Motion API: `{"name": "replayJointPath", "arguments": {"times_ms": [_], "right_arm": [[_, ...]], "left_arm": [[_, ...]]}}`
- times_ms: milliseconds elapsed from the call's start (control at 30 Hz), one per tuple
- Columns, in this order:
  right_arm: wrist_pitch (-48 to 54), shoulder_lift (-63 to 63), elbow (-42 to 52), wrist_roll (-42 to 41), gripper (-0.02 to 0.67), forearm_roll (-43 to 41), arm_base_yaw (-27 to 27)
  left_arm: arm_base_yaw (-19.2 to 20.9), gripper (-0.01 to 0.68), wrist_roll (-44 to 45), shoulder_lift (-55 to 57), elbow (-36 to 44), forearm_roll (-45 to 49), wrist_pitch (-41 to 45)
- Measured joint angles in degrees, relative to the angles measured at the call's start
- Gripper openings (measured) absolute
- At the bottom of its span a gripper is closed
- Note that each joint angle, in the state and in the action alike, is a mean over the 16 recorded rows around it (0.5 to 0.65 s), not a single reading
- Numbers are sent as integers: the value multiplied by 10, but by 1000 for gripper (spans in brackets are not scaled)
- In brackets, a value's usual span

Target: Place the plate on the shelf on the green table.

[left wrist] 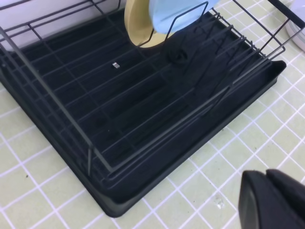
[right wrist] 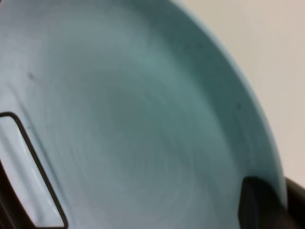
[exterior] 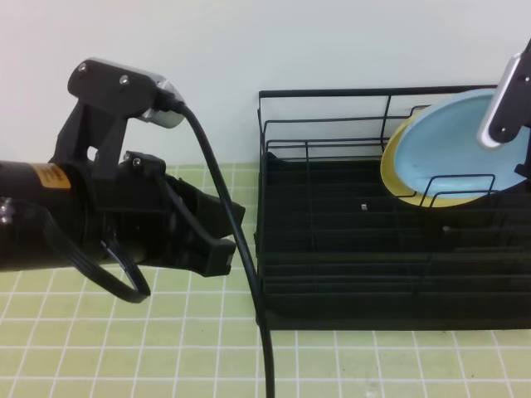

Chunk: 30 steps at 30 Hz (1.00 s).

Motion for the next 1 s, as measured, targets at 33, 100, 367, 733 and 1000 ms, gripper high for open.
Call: {"name": "replayJointPath", "arguments": {"times_ms": [33,100,367,733,1000], "right_arm": [[1,2,0,0,42,0,0],[2,7,0,1,62,2,0],[14,12,0,-1,186,19,1],[29,12,0,-2,339,60,1],[28,15,0,-2,417,143,1]], "left_arm": [[0,0,0,0,0,-1,0],[0,0,-1,0,0,-2,-1],[0,0,-1,0,0,-4,-6],[0,0,0,-1,0,-6,-8],[0,0,0,0,0,-7,-7]]}}
